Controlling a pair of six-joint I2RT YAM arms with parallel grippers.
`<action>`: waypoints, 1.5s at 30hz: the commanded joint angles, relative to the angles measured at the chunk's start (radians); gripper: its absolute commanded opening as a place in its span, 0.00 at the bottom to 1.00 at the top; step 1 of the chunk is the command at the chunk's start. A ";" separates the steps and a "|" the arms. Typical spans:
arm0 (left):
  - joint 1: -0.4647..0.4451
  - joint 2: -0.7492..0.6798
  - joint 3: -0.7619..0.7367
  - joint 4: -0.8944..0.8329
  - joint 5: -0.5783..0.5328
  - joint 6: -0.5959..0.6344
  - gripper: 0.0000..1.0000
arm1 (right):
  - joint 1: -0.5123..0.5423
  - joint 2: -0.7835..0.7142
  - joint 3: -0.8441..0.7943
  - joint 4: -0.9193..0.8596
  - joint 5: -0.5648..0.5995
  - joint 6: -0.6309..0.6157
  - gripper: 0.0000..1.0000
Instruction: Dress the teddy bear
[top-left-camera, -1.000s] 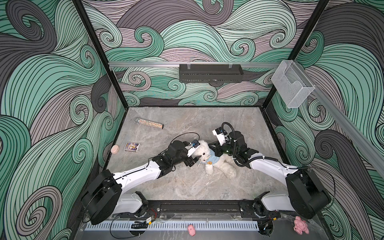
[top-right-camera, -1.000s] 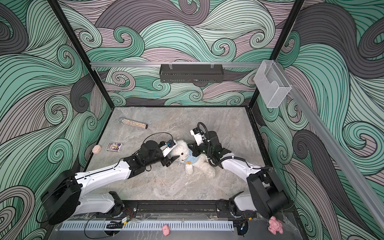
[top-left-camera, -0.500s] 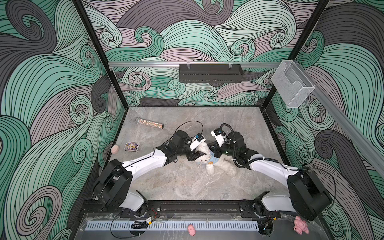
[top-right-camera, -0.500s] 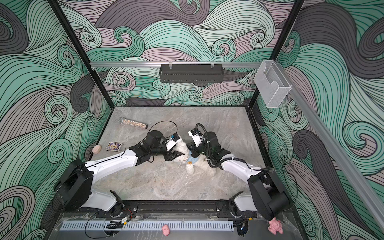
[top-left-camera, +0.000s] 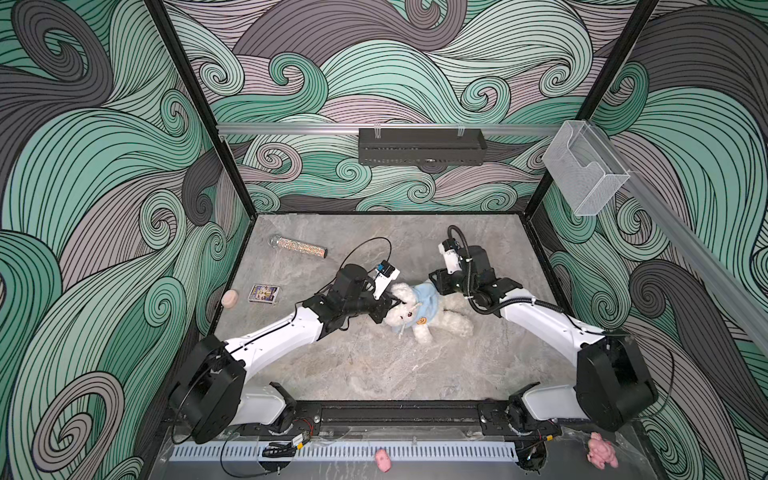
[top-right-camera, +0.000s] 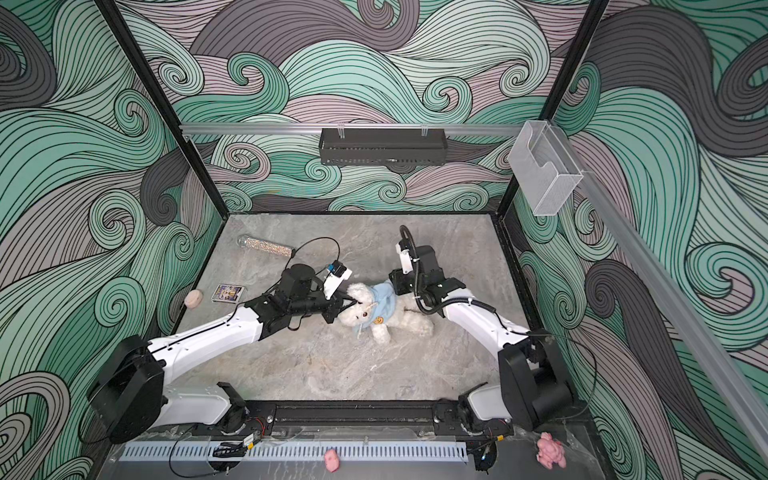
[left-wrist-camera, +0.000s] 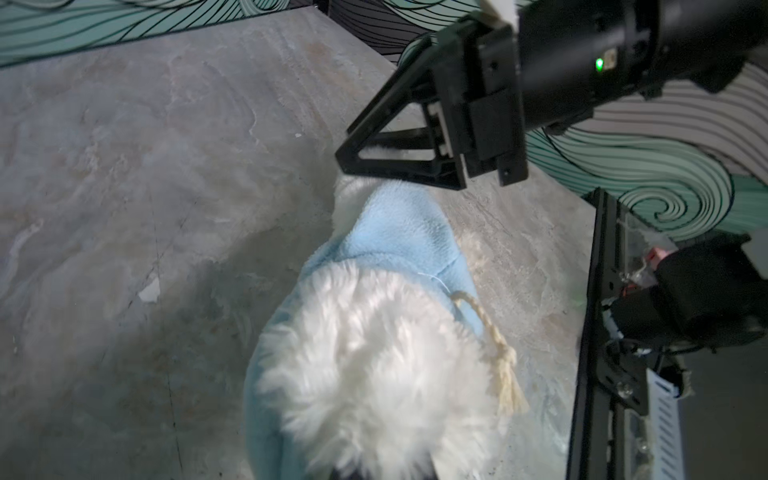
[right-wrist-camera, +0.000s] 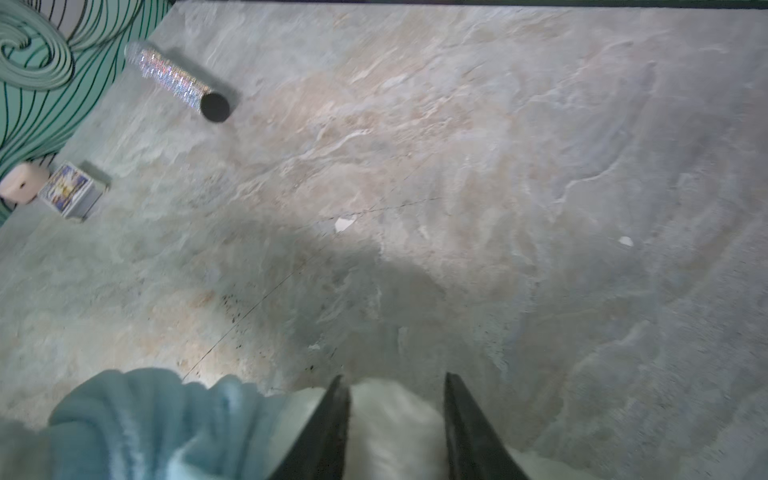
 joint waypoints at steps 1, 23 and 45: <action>0.056 -0.039 0.053 -0.081 -0.141 -0.379 0.00 | 0.042 -0.175 -0.090 0.083 -0.010 -0.057 0.50; 0.315 0.051 0.050 0.240 0.447 -1.195 0.00 | 0.365 -0.154 -0.520 0.793 0.032 -0.080 0.11; 0.301 0.088 0.035 0.262 0.469 -1.227 0.00 | 0.370 0.004 -0.468 1.073 0.267 -0.193 0.24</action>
